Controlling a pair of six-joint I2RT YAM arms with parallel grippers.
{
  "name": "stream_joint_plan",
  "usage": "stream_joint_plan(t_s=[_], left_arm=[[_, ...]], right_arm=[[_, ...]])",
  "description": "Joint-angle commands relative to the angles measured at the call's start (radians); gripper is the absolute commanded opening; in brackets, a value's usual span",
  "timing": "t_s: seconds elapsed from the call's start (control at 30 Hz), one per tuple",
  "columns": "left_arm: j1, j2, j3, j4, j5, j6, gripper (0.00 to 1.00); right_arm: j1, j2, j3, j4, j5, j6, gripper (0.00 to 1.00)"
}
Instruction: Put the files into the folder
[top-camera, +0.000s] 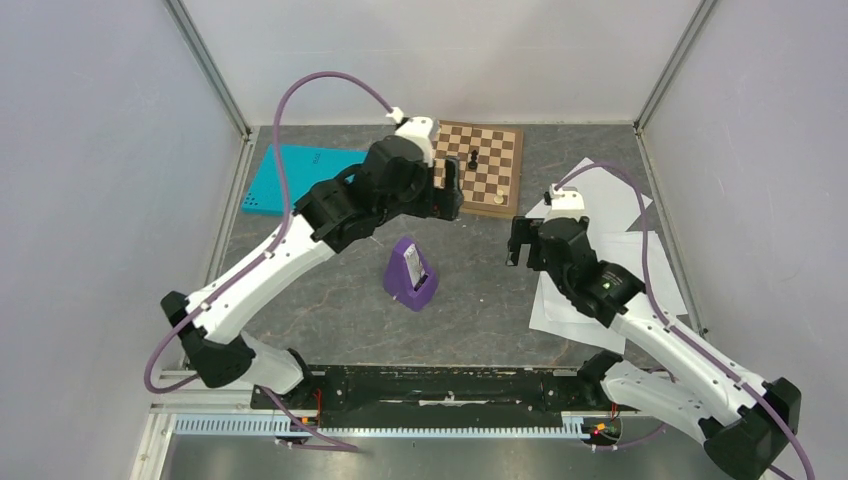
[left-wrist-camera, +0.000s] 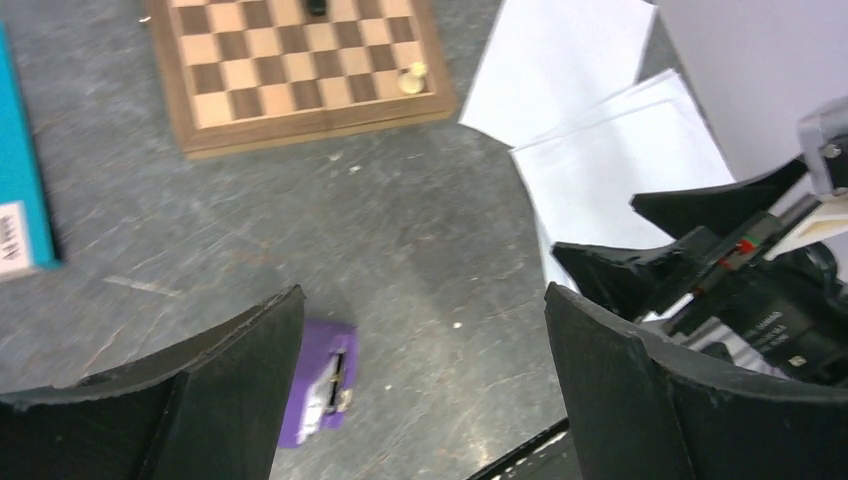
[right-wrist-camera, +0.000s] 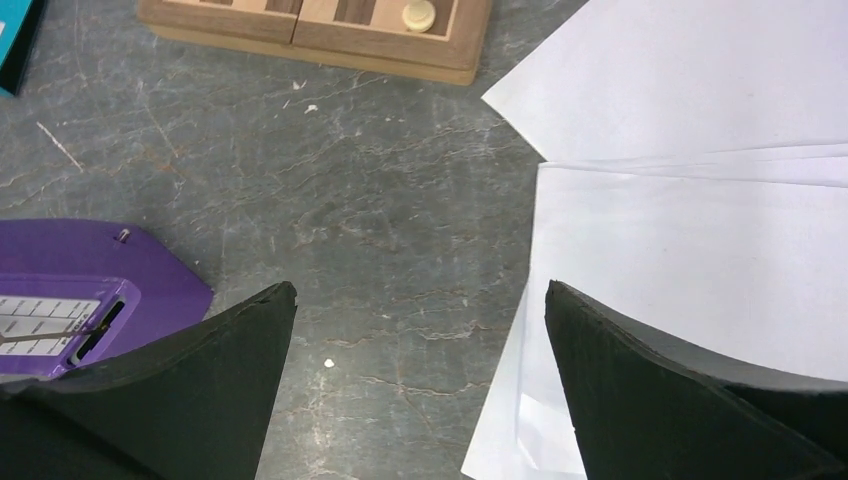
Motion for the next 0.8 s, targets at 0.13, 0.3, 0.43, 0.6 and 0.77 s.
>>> stream_joint_plan(t_s=[0.13, 0.3, 0.43, 0.6, 0.77], left_arm=[[-0.142, 0.250, 0.212, 0.049, 0.034, -0.015, 0.95], [-0.188, 0.418, 0.274, 0.071, 0.052, -0.059, 0.95], [-0.219, 0.533, 0.283, 0.095, 0.054, -0.091, 0.95], [-0.242, 0.623, 0.237, 0.125, 0.040, -0.105, 0.95], [-0.238, 0.668, 0.183, 0.136, 0.027, -0.075, 0.95]], right_arm=[[0.001, -0.178, 0.102, -0.091, 0.183, 0.023, 0.98], [0.001, -0.262, 0.149, -0.154, 0.225, 0.039, 0.98], [0.001, -0.276, 0.157, -0.191, 0.228, 0.041, 0.98], [0.002, -0.275, 0.135, -0.203, 0.217, 0.047, 0.98], [0.000, -0.268, 0.115, -0.201, 0.202, 0.054, 0.98]])
